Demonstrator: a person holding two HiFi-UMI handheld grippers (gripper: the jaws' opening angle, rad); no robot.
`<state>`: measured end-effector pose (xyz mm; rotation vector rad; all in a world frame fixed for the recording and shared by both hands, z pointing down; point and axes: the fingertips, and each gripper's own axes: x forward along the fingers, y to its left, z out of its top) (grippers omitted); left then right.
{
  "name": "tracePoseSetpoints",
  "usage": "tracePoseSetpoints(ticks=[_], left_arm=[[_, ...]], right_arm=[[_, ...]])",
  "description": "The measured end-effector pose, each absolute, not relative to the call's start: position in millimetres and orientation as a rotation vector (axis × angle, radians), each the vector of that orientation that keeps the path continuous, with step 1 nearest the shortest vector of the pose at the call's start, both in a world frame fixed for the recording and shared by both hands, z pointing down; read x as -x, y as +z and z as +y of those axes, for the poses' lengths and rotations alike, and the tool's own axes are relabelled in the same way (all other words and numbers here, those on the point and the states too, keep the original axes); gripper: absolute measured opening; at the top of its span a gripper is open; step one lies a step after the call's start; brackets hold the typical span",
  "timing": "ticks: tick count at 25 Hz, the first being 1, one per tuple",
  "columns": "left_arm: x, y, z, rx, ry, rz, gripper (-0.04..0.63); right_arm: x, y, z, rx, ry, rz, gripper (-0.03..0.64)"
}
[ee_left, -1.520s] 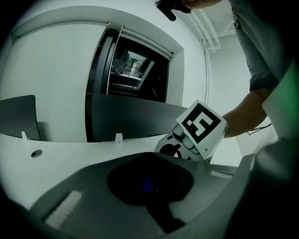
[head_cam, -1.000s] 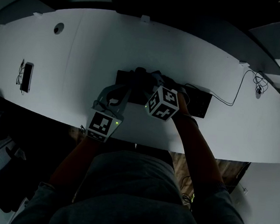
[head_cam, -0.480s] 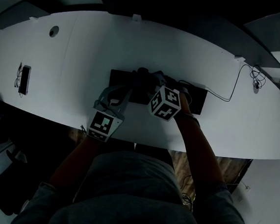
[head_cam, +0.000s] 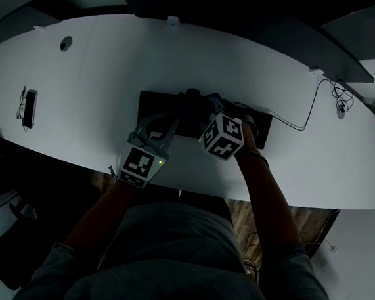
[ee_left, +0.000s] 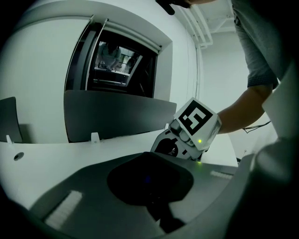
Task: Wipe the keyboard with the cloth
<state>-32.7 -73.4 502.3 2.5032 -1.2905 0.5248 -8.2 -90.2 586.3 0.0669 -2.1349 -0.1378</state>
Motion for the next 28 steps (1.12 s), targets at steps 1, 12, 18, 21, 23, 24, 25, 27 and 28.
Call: tracePoseSetpoints(ticks=[1,12,18,21,23,24,25,27,28], left_arm=[[30.7,502.7,-73.4,-2.505,0.526,-1.288,0.008],[8.4,506.3,-75.5,-2.515,0.541,-1.258,0.009],[-6.5,508.6,-76.8,-2.513,0.551,-1.24,0.009],[-14.1,510.6,-76.8,-2.517,0.557,-1.232,0.009],[-19.0,511.4,-77.3,-2.521,0.558,-1.228,0.009],[-21.6,510.8,-78.3,-2.524,0.556,-1.229,0.008],[-24.3,510.2,-79.2,-2.525,0.556,-1.229,0.009],[-29.6,509.9,-80.6,-2.528,0.557,-1.227,0.009],[-32.2,510.0,-81.1,-2.529,0.558,-1.226,0.009]], right_arm=[[6.8,586.2,-90.3,-0.068,-0.138,-2.136,0.141],[-16.4,587.1,-91.9,-0.072,-0.136,-2.129,0.141],[-31.0,586.9,-93.6,-0.079,-0.128,-2.129,0.143],[-38.5,587.4,-94.6,-0.083,-0.127,-2.129,0.143],[-44.0,587.9,-95.0,-0.084,-0.128,-2.126,0.143],[-47.0,588.0,-95.5,-0.085,-0.128,-2.124,0.143],[-50.2,588.0,-96.1,-0.087,-0.127,-2.124,0.143],[-56.8,587.7,-97.2,-0.091,-0.125,-2.123,0.143],[-59.9,587.7,-97.7,-0.093,-0.125,-2.123,0.143]])
